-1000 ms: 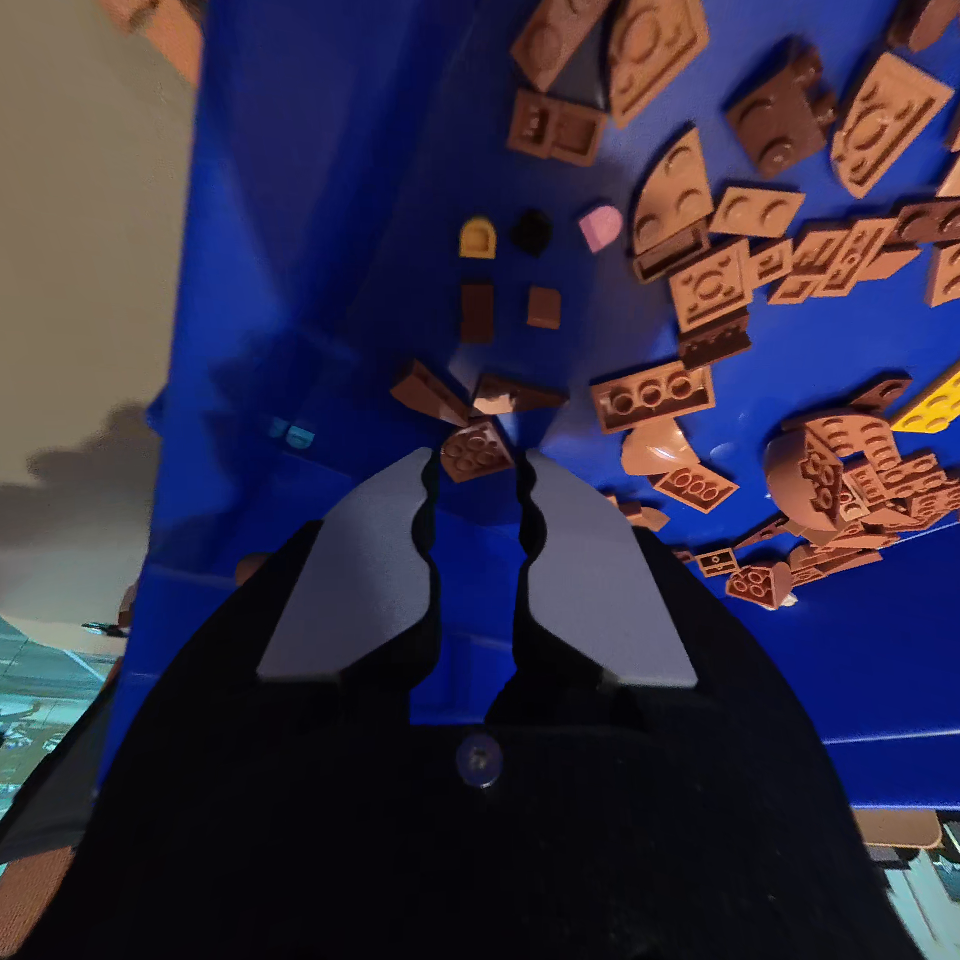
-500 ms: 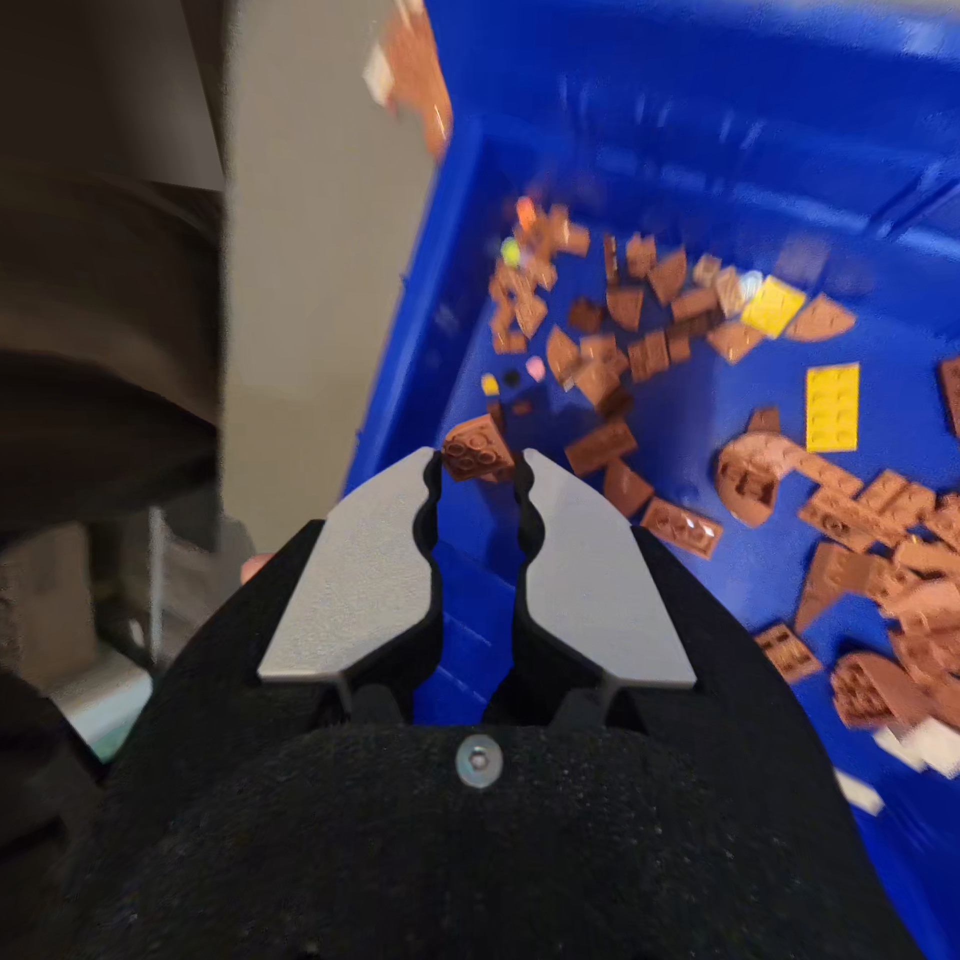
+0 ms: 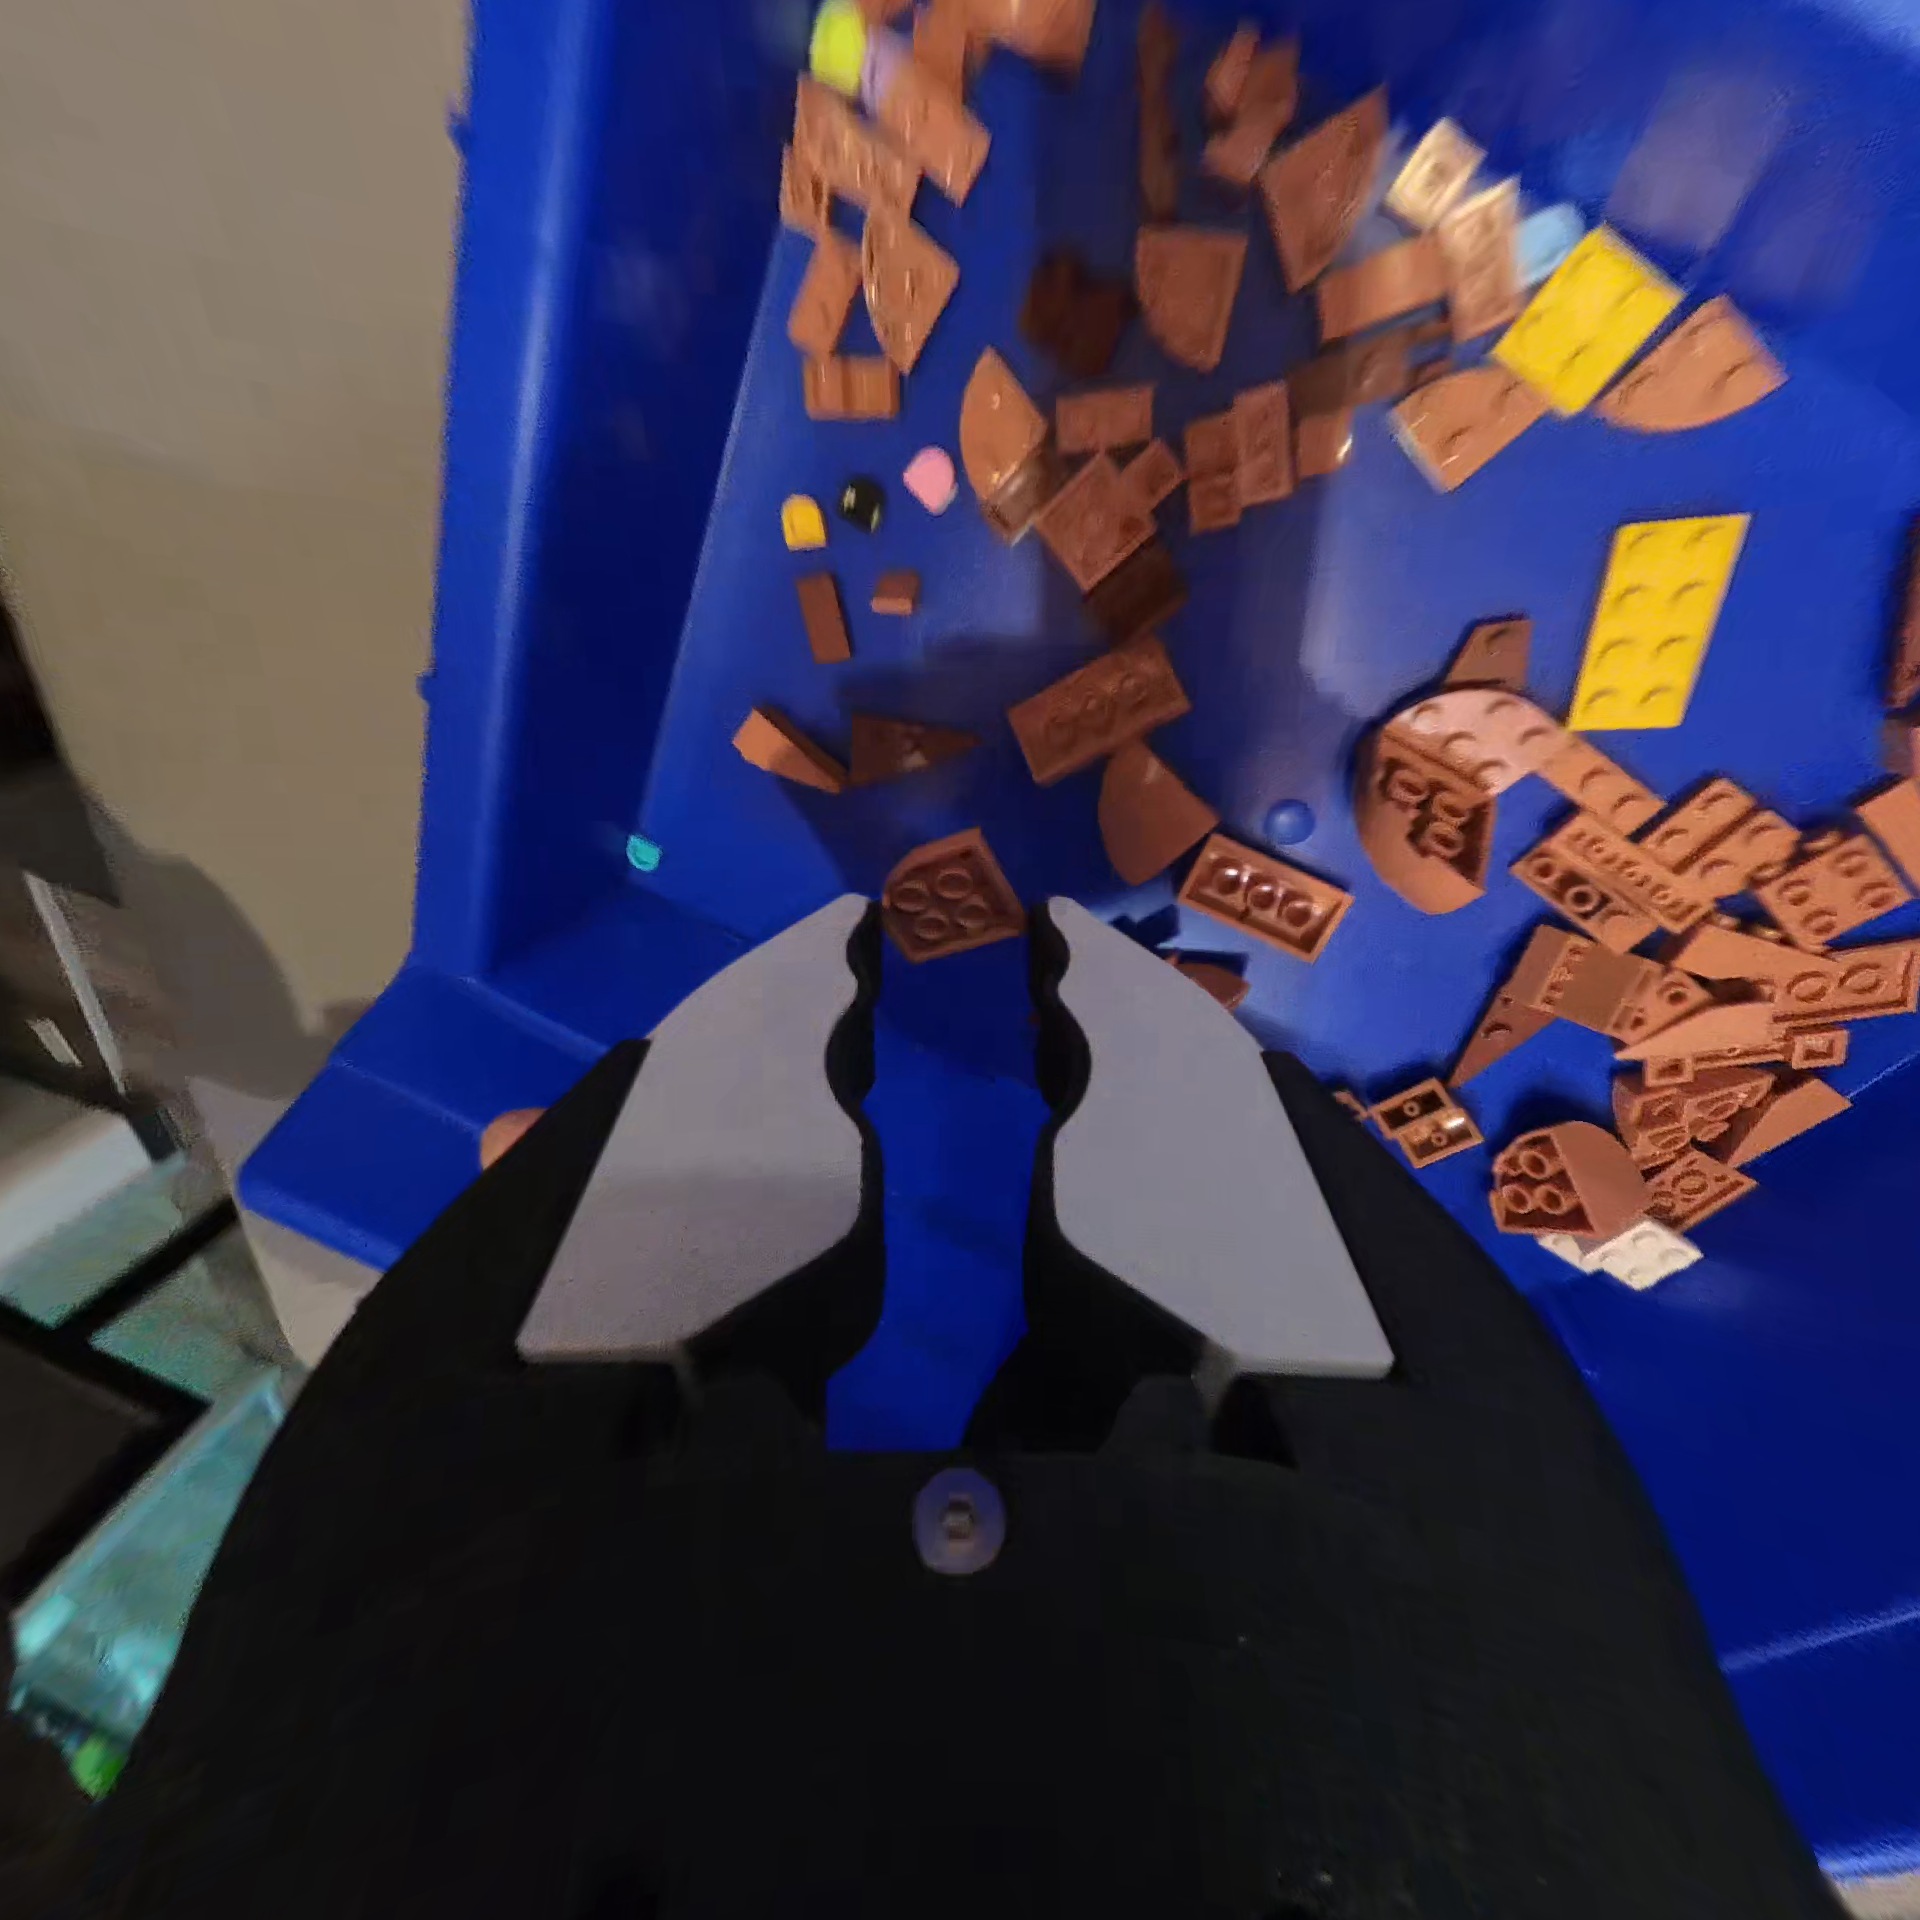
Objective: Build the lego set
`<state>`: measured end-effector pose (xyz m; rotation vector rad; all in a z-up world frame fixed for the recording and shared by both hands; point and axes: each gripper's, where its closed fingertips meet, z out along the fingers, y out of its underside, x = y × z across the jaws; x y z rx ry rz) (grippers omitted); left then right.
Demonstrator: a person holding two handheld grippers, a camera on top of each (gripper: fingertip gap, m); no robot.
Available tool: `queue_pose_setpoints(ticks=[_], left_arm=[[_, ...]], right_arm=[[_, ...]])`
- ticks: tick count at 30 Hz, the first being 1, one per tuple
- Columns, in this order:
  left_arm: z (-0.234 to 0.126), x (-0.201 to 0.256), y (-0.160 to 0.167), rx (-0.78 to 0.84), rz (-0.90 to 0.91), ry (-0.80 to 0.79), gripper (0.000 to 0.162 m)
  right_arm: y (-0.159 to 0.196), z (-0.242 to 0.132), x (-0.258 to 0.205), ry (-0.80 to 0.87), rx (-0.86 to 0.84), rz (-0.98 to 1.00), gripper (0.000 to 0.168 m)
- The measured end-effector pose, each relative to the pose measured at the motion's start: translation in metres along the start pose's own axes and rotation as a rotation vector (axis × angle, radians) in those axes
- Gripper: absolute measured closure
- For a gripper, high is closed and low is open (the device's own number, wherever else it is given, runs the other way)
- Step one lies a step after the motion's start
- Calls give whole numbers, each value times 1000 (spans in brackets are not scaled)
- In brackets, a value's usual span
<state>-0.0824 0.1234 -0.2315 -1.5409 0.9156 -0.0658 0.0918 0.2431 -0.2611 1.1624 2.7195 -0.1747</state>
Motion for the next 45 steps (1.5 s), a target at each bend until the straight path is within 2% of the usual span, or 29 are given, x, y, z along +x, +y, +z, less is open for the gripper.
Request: queue_pose_setpoints(ticks=[3, 7, 14, 18, 25, 32, 38, 42, 45], left_arm=[[0, 1, 0, 0, -1, 4, 162], [0, 1, 0, 1, -1, 4, 162], [1, 2, 0, 3, -7, 6, 162], [2, 3, 1, -1, -9, 8, 162], [3, 2, 3, -11, -4, 4, 162], [2, 4, 2, -9, 4, 12, 162], [0, 2, 0, -3, 5, 8, 162], [-1, 2, -2, 0, 10, 4, 162], [-2, 1, -2, 2, 12, 2, 162]], right_arm=[[5, 12, -5, 10, -94, -22, 141], [6, 2, 6, 70, -65, 7, 134], [35, -39, 68, 385, -62, 178, 134], [51, -40, 98, 503, -138, 256, 136], [59, -15, 122, 484, -240, 345, 134], [68, -8, 137, 486, -296, 417, 131], [71, -1, 136, 425, -311, 436, 142], [71, -3, 133, 407, -286, 430, 143], [59, -14, 128, 381, -151, 424, 143]])
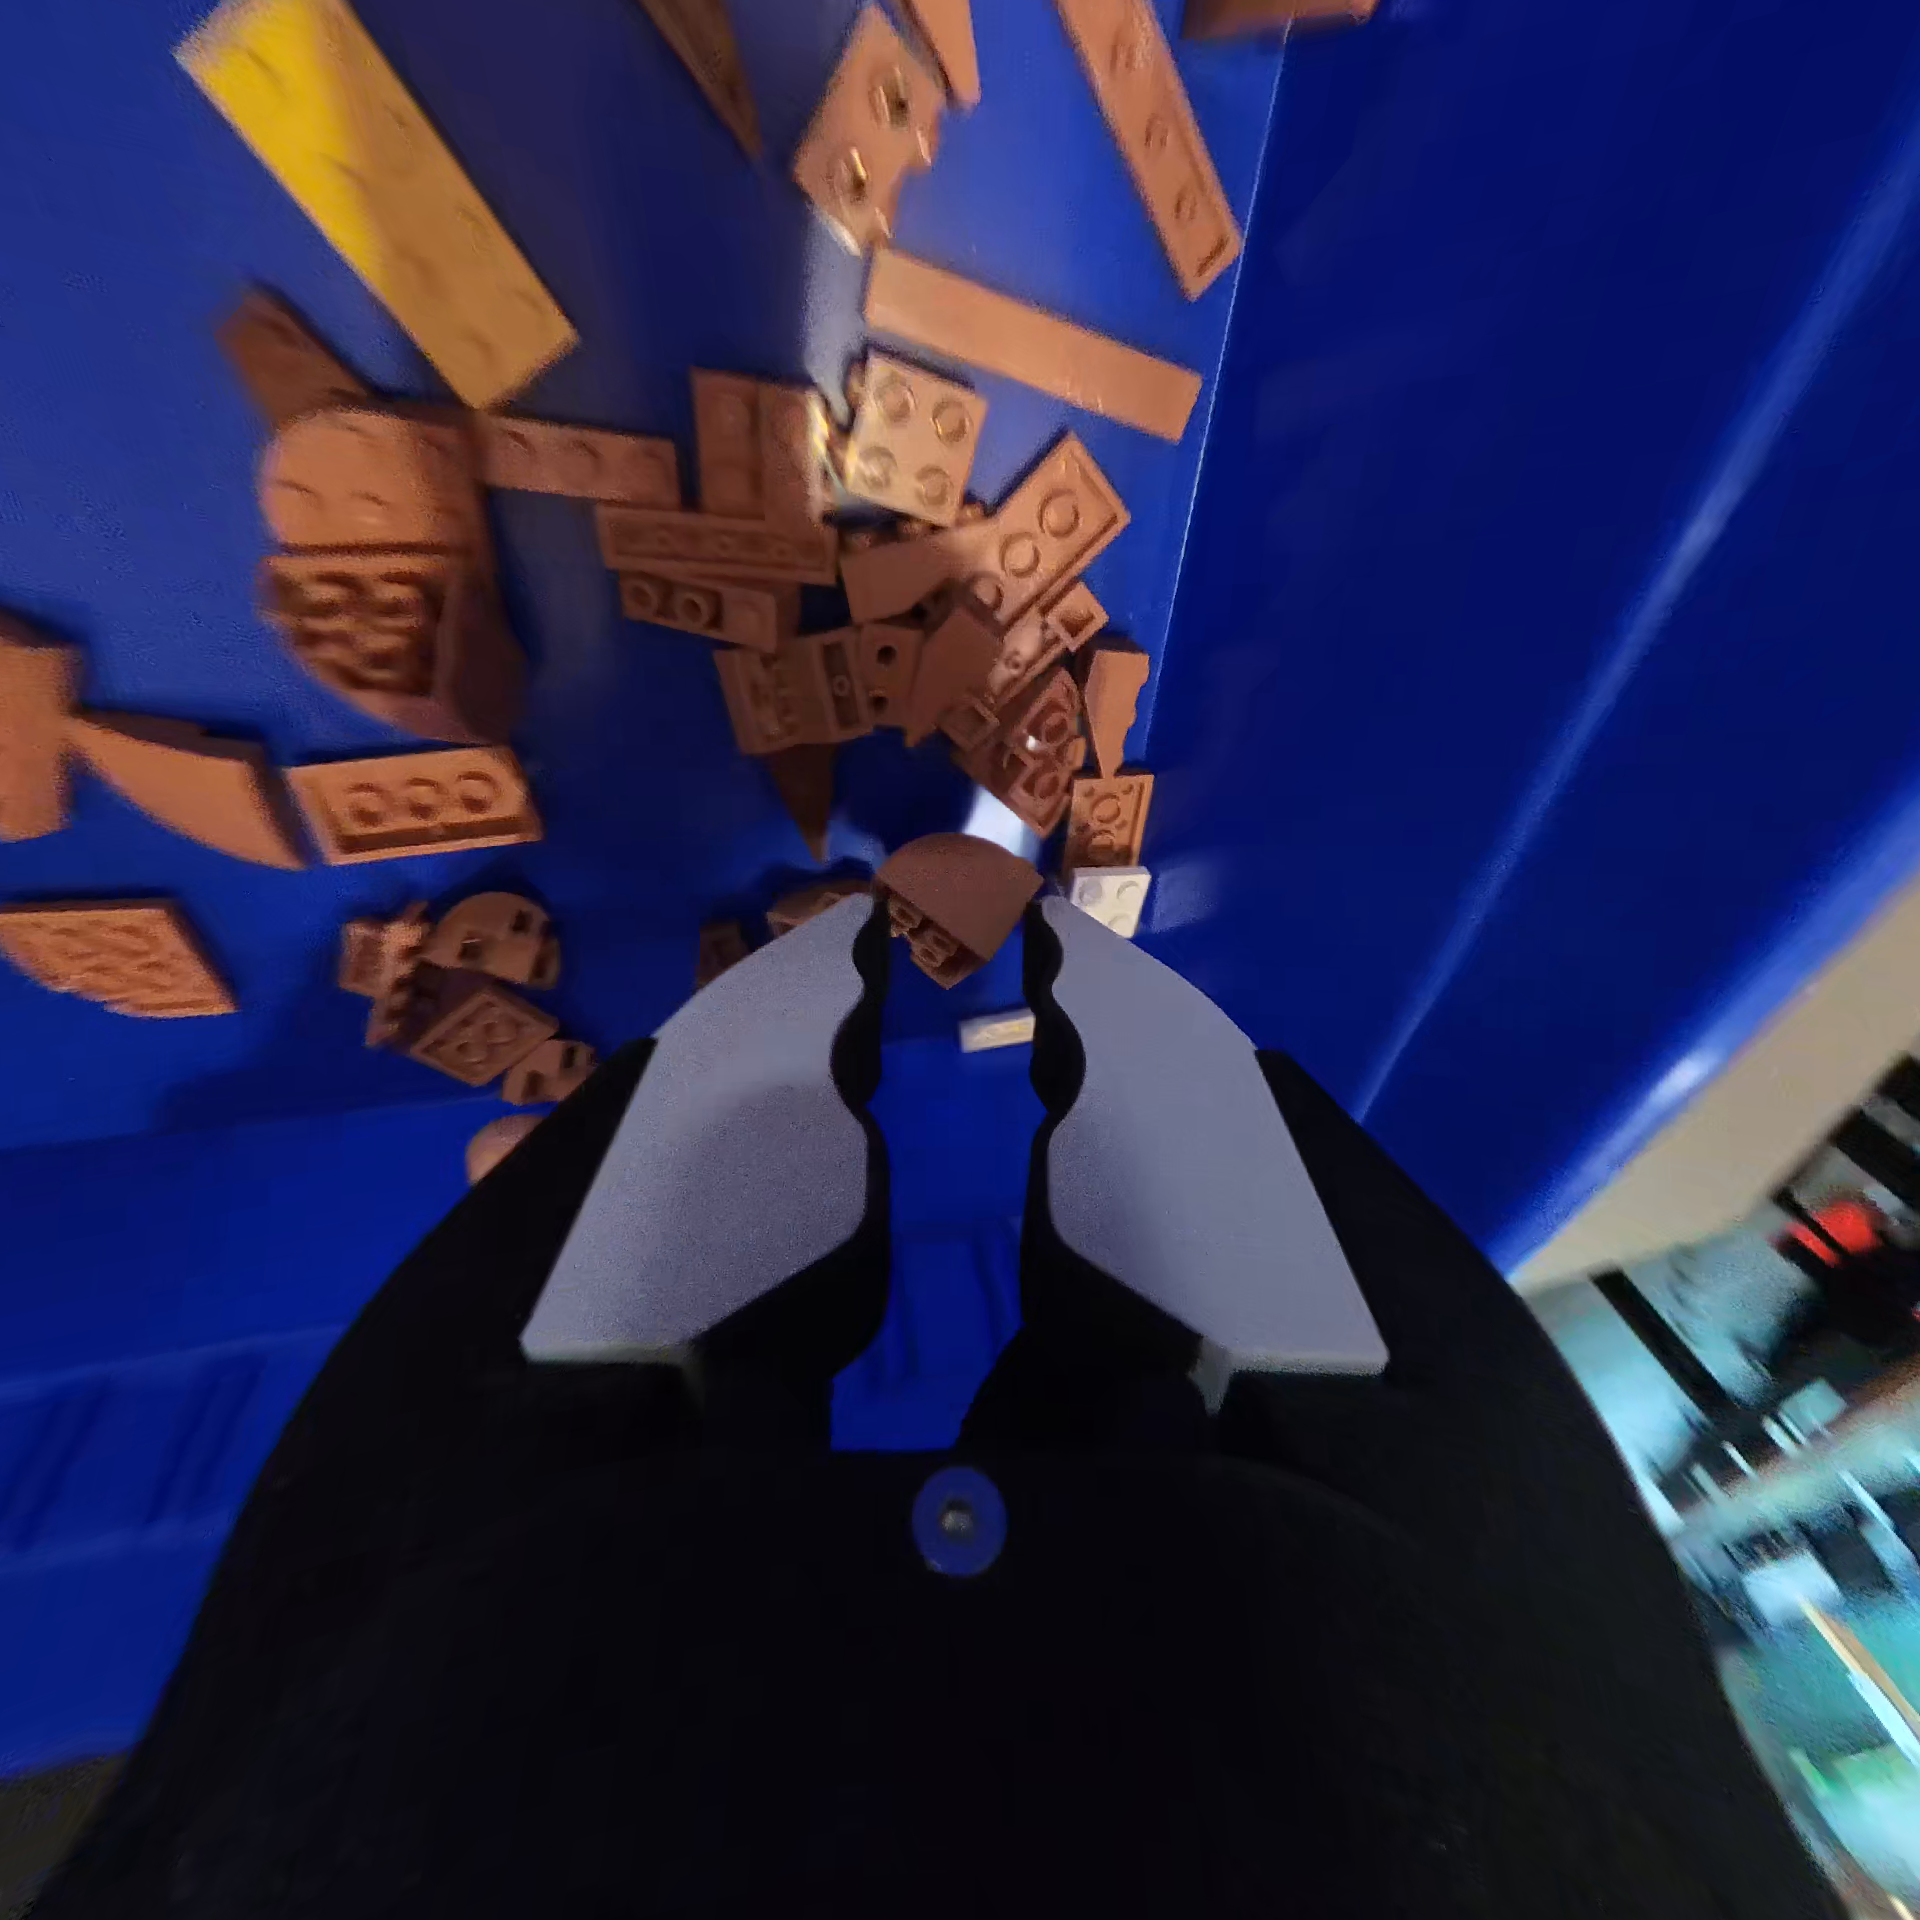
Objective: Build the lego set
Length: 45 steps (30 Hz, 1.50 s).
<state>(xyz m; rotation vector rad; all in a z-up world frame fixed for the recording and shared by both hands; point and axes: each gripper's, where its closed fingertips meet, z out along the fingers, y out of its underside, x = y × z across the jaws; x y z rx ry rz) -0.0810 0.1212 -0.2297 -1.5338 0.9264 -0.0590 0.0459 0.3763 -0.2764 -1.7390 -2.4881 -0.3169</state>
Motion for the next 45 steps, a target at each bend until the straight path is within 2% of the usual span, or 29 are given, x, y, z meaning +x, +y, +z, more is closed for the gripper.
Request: queue_pose_setpoints(ticks=[3, 5, 8, 16, 21, 24, 29, 39, 45], left_arm=[[0, 0, -1, 2, 0, -1, 162], [0, 0, -1, 6, -4, 1, 162], [0, 0, -1, 7, -4, 1, 162], [0, -1, -1, 5, -4, -1, 162], [-1, 0, -1, 5, -1, 0, 162], [-1, -1, -1, 7, -2, -3, 162], [0, 0, 1, 4, -13, 3, 162], [1, -9, 5, 1, -55, -35, 162], [4, -15, -3, 49, -116, -57, 162]], right_arm=[[-23, -38, -15, -186, 310, 47, 143], [-35, -70, -29, -330, 537, 11, 144], [-39, -100, -38, -480, 726, 35, 144], [-32, -86, -44, -431, 656, -4, 144], [-21, -49, -29, -203, 422, -40, 143], [-18, -39, -24, -95, 324, -42, 139], [-26, -63, -38, 7, 422, 4, 136], [8, -115, -97, 148, 700, 105, 138], [19, -112, -115, 116, 807, 168, 139]])
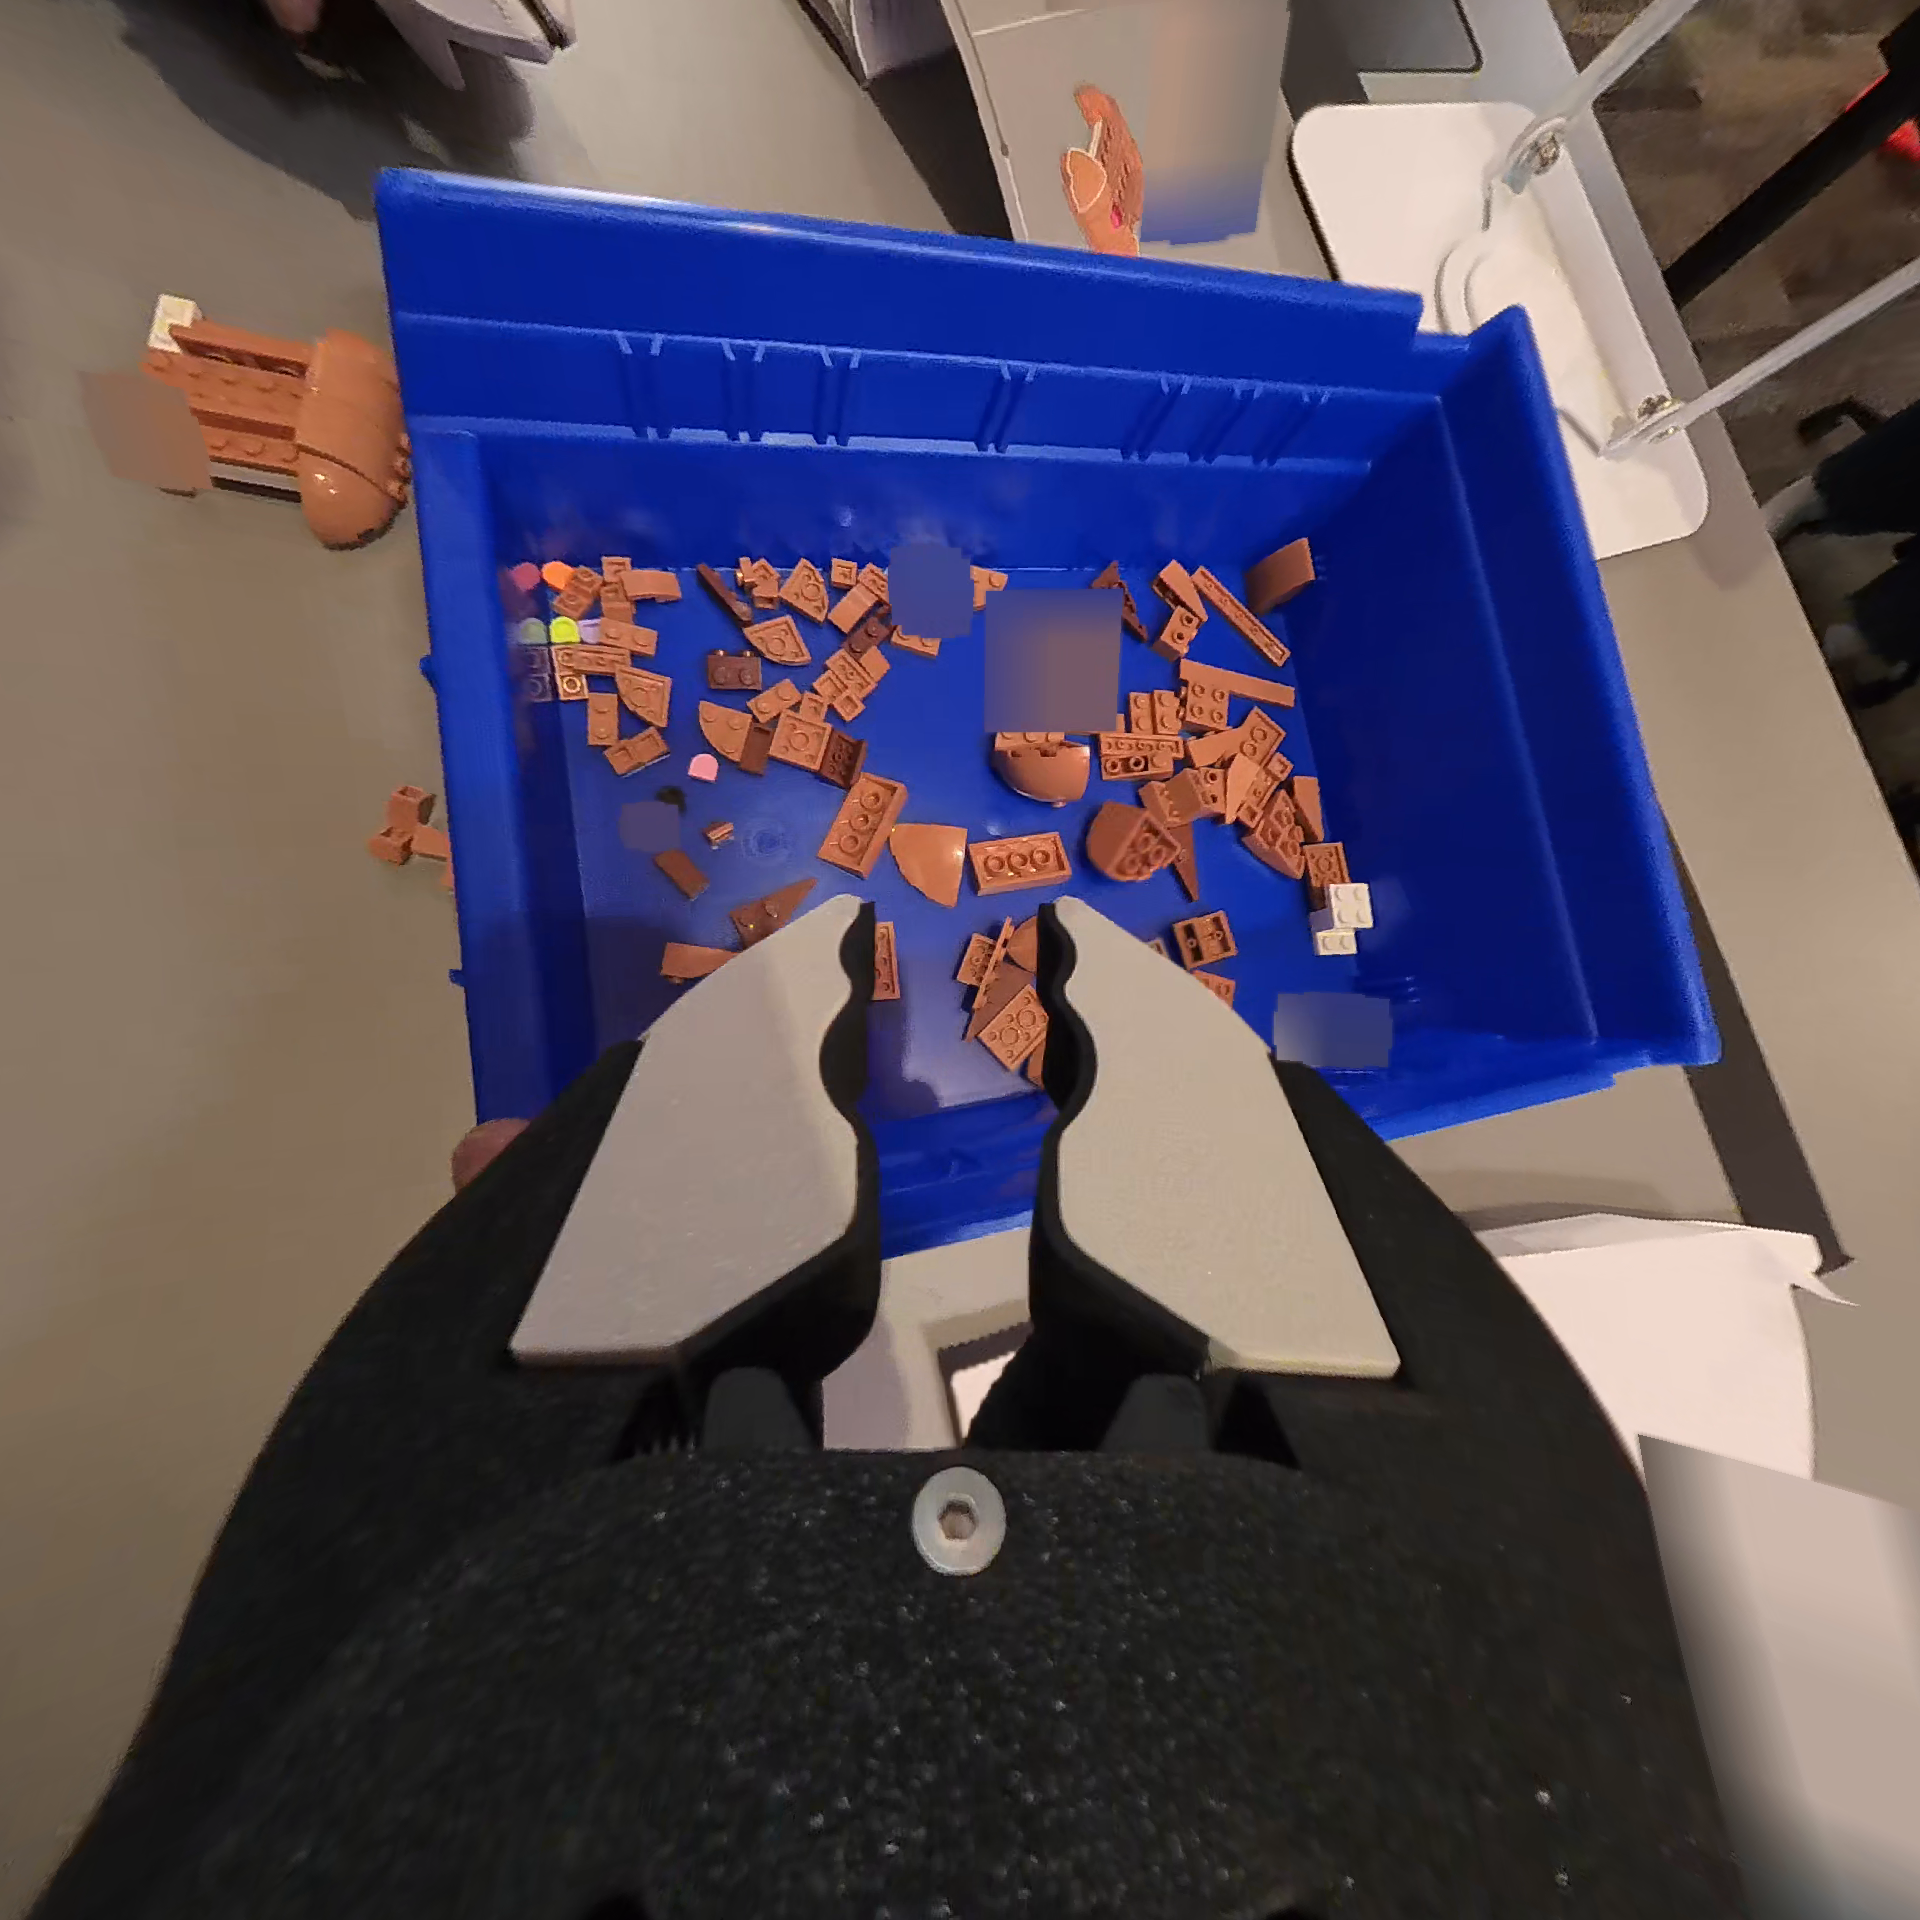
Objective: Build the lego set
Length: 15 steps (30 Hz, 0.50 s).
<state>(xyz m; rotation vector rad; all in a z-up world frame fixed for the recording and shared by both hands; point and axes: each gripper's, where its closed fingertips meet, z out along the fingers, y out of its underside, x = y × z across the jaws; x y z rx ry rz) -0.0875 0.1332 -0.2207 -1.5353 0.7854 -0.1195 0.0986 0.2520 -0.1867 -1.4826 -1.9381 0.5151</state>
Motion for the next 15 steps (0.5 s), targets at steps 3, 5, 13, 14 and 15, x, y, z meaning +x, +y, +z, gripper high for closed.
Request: queue_pose_setpoints(ticks=[3, 5, 13, 14, 15], left_arm=[[1, -2, 0, 2, -8, -9, 161], [1, -5, -1, 6, -19, -26, 161], [2, -8, 1, -4, -32, -40, 161], [2, -7, 1, -9, -30, -37, 160], [3, -7, 2, -14, -26, -36, 160]], right_arm=[[0, 7, 6, -1, 42, 31, 139], [-1, 11, 10, -5, 68, 45, 139], [-3, 9, 14, 7, 135, 54, 140], [-3, 9, 14, 13, 143, 53, 140], [-4, 9, 14, 20, 152, 54, 140]])
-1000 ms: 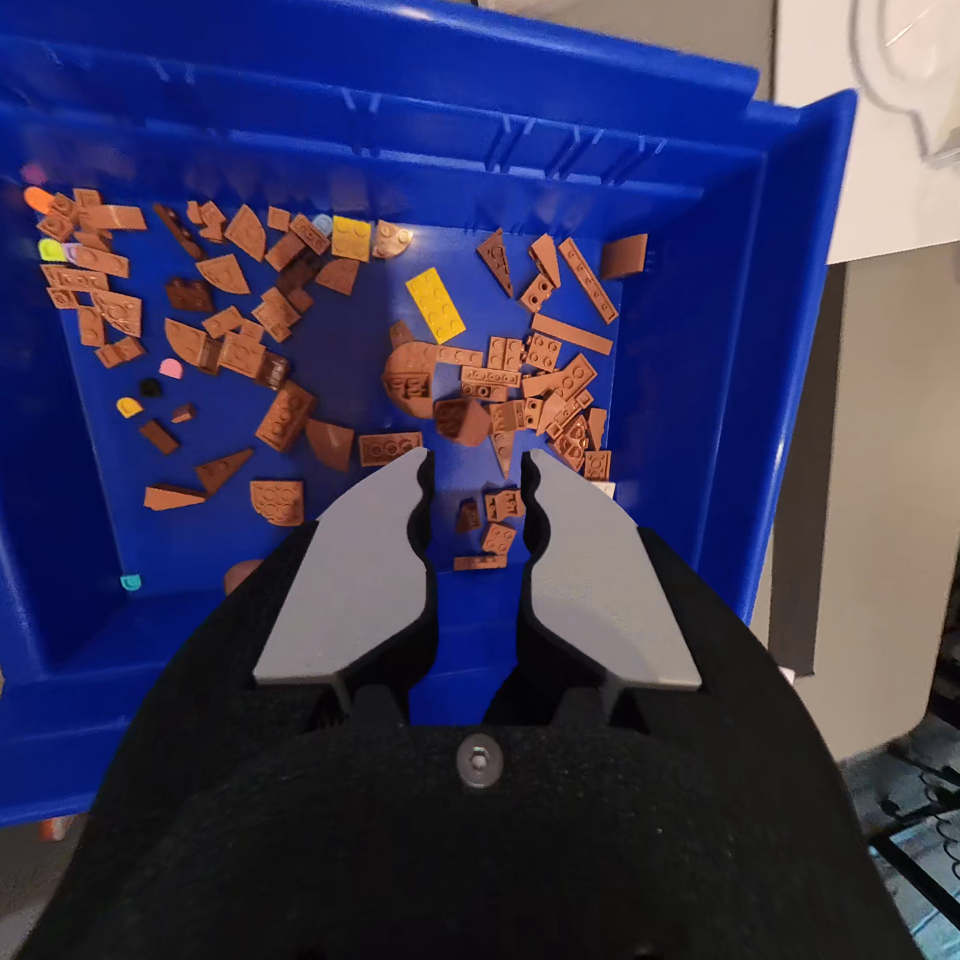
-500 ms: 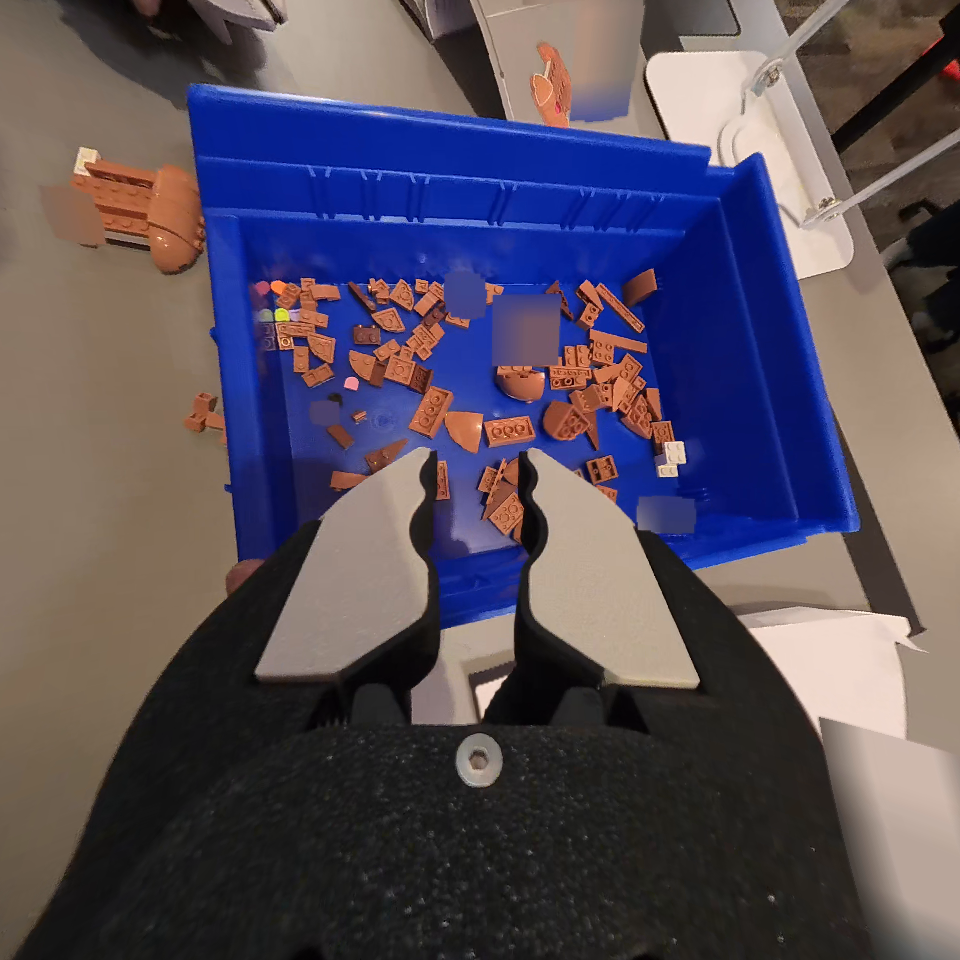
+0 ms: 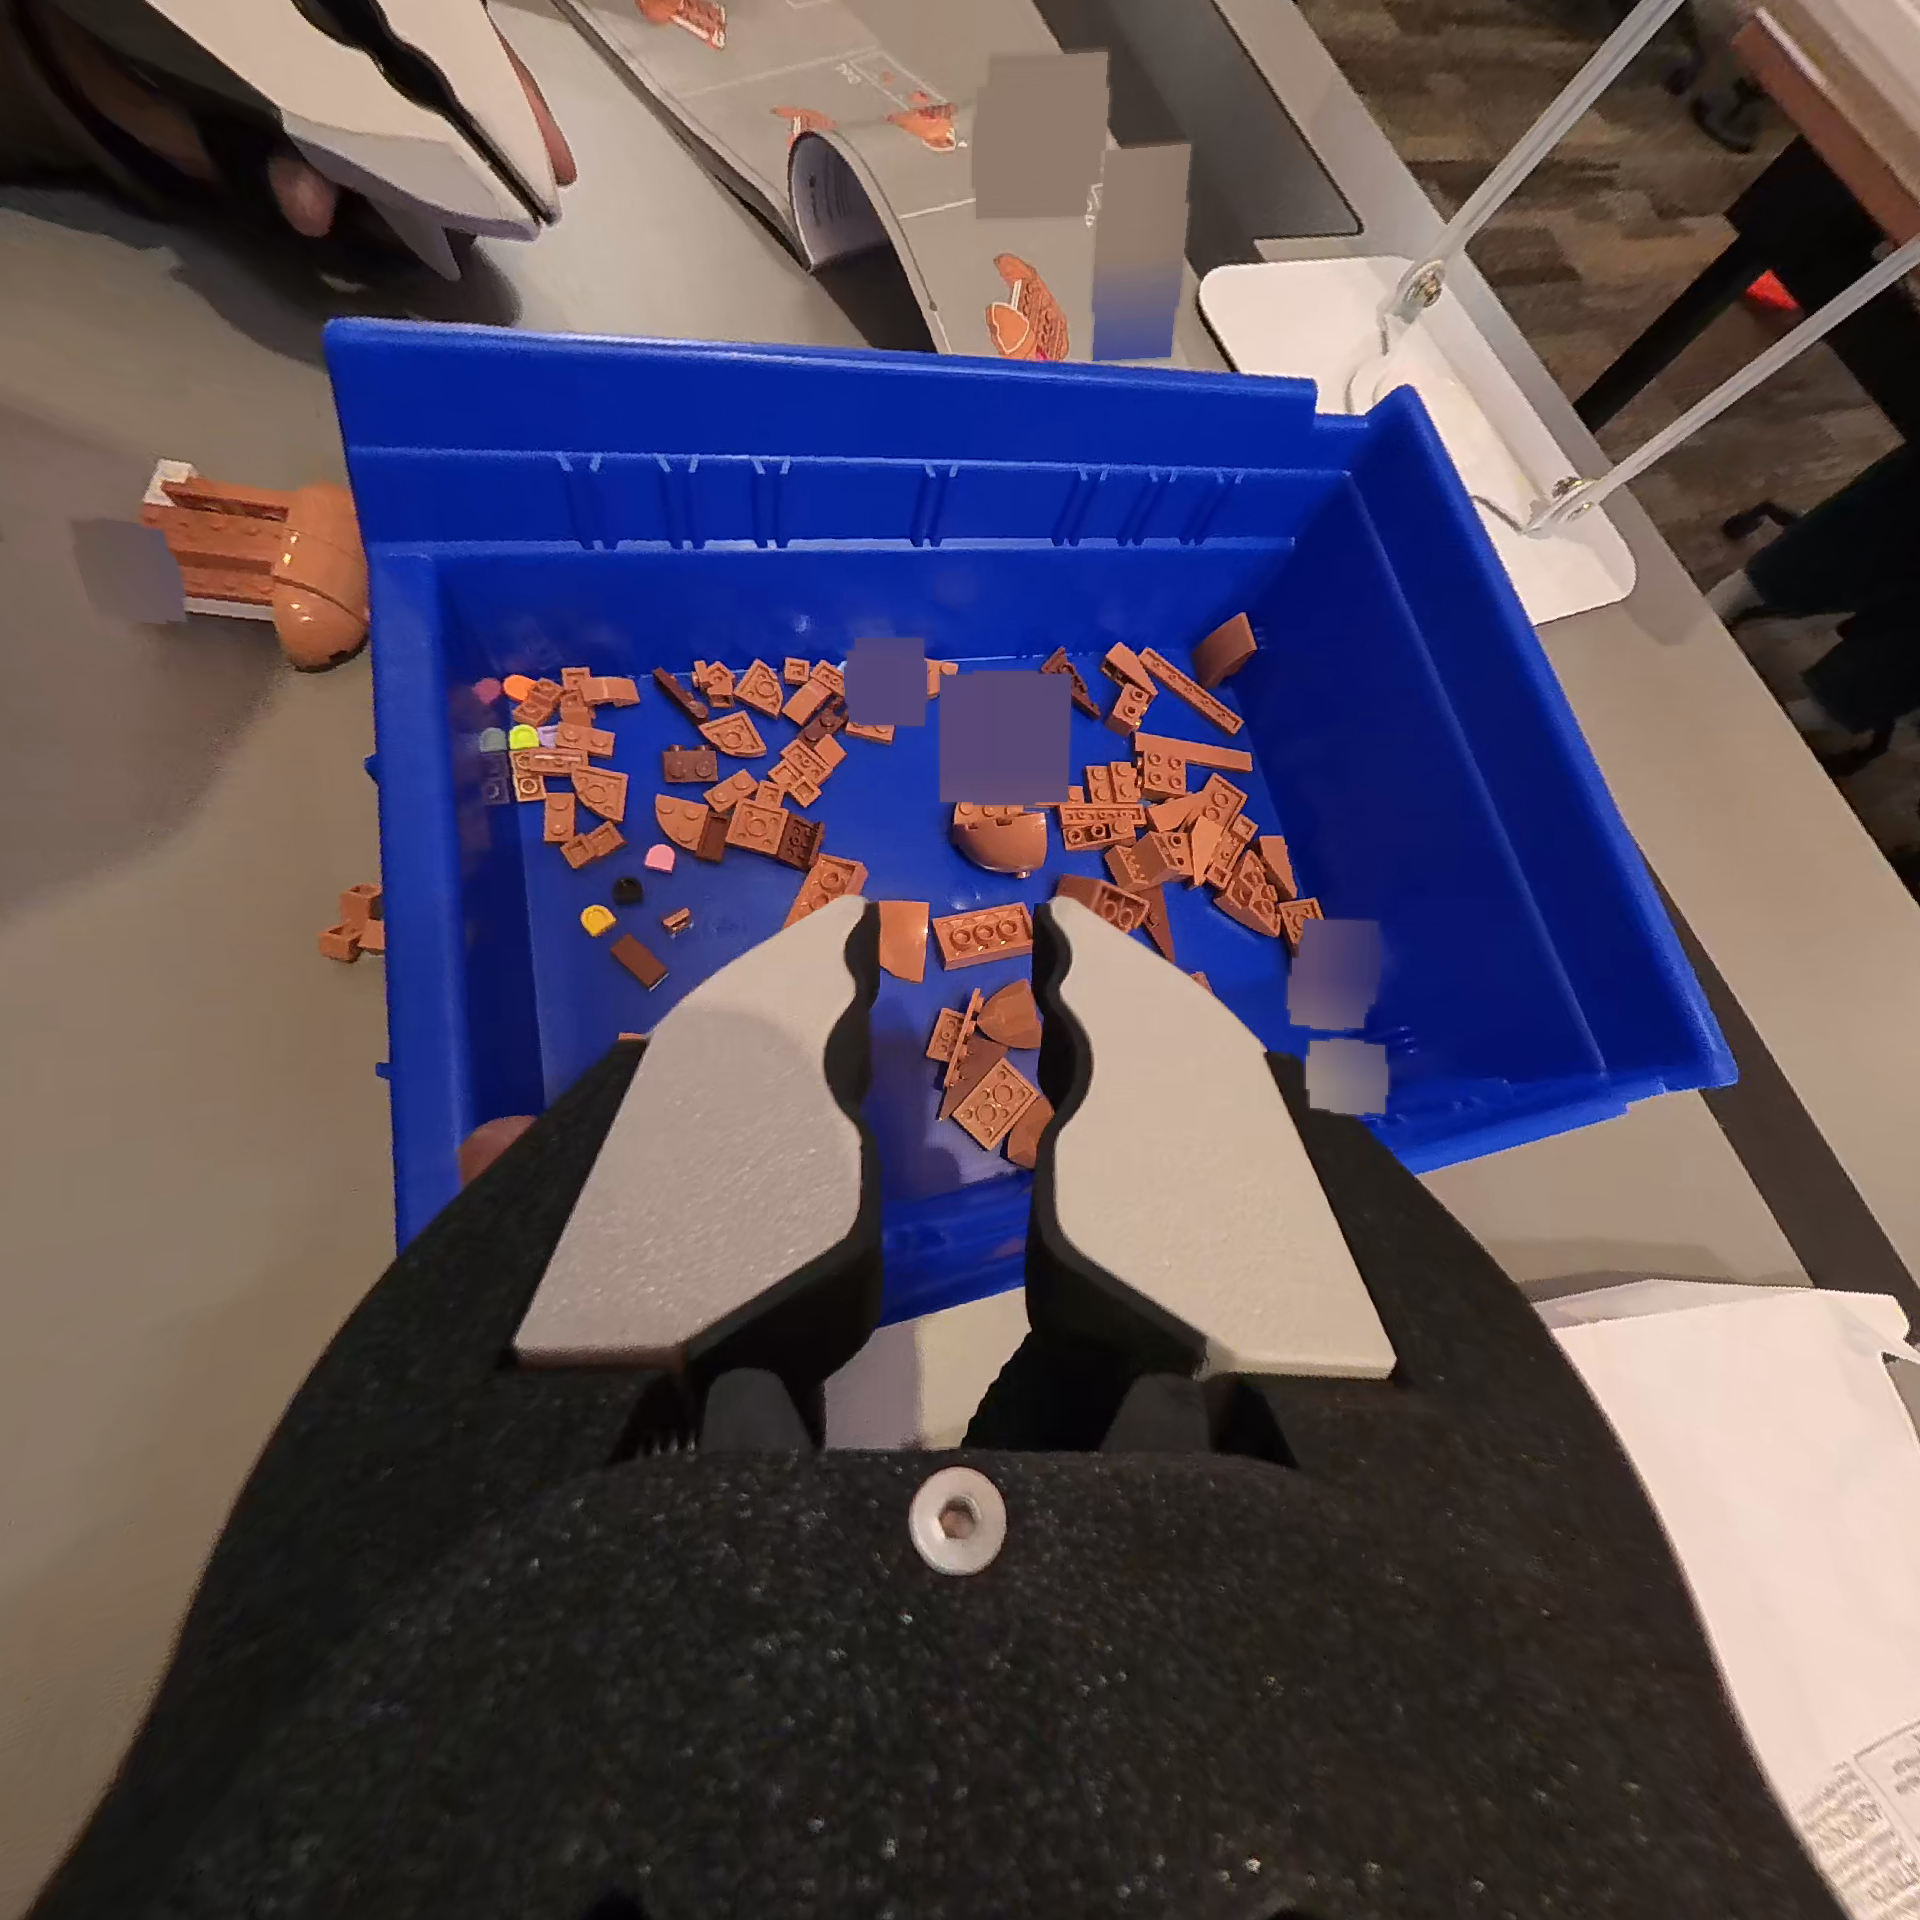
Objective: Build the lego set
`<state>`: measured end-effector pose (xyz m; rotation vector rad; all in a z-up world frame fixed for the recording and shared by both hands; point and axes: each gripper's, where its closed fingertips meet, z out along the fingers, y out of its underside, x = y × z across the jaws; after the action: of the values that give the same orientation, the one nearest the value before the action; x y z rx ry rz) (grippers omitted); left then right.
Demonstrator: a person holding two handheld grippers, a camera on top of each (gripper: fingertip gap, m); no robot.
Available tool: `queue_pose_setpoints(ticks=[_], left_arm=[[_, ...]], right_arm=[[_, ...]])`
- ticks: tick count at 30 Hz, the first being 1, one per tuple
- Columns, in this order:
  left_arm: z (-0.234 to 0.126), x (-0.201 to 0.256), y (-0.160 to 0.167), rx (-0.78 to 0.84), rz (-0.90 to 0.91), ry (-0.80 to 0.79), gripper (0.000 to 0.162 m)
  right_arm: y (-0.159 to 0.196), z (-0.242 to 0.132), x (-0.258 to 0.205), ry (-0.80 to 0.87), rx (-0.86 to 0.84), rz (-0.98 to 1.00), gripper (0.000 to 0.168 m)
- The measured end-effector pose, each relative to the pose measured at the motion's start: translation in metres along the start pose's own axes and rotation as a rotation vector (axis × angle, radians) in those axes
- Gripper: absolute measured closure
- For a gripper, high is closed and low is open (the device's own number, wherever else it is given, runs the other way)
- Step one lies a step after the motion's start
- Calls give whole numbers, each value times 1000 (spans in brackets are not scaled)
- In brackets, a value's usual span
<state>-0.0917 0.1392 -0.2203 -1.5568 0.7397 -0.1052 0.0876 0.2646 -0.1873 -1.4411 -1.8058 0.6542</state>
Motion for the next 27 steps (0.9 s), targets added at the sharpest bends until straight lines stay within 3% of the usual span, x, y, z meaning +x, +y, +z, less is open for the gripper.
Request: queue_pose_setpoints(ticks=[27], left_arm=[[-1, -2, 3, -44, 44, -32, 159]], right_arm=[[3, 5, 16, 143, 88, -2, 137]])
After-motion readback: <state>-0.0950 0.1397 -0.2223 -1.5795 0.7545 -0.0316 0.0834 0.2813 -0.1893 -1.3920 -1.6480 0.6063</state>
